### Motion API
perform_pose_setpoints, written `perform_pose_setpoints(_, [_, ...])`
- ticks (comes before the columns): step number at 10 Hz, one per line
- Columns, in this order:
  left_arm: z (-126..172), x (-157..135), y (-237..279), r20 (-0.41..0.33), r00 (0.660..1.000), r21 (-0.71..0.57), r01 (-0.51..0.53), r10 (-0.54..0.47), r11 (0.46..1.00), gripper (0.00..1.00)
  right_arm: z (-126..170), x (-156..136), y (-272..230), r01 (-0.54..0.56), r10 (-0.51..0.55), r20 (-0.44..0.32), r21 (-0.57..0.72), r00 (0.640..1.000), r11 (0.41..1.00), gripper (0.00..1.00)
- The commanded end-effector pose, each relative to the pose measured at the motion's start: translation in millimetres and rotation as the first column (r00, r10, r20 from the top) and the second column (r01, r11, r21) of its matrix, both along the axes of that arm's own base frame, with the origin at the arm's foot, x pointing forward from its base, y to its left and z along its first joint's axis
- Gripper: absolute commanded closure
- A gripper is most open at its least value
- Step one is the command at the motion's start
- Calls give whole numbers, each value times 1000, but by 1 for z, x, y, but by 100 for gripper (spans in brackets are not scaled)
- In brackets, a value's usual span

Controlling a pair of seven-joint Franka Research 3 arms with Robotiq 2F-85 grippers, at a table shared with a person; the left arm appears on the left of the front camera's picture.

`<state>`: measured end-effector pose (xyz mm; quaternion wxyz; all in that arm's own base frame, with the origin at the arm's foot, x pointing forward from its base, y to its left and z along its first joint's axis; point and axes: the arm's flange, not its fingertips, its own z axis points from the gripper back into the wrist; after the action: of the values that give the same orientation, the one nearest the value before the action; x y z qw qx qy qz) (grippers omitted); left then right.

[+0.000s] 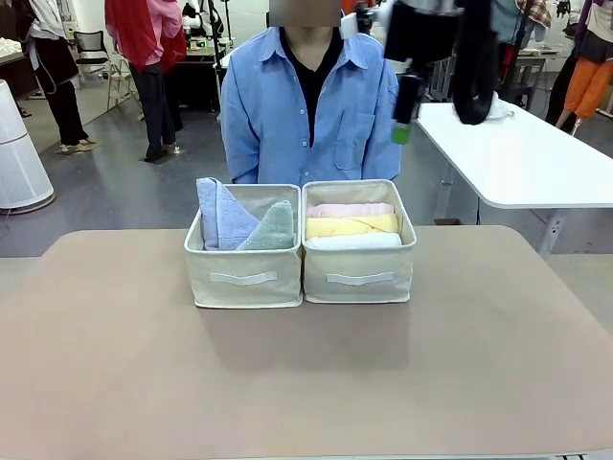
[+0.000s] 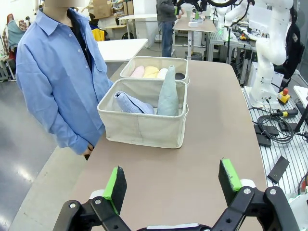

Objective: Sort the towels based on their folding style.
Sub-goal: Pick up another triangle-folded towel from the table and place it in the left Fabric basket.

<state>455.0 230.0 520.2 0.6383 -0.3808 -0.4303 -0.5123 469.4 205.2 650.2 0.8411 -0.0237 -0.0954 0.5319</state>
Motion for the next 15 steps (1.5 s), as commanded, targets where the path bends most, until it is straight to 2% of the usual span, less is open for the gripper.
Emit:
perform_pose_setpoints(1, [2,-2,0,3,1000,-5,7,-7,1000,0,-19,-9,-21,11,-11,3,61,1000,998,0])
perform_pose_setpoints(4, [2,-2,0,3,1000,-5,7,-7,1000,0,-36,8,-38,57,-59,23,71,998,996,0])
perform_pose_setpoints(5, [2,-2,0,3,1000,-5,7,-7,1000,0,-15,0,-35,52,-52,-2,37,999,998,0])
perform_pose_setpoints(15, [2,-2,0,3,1000,-5,7,-7,1000,0,-15,0,-35,52,-52,-2,37,999,998,0])
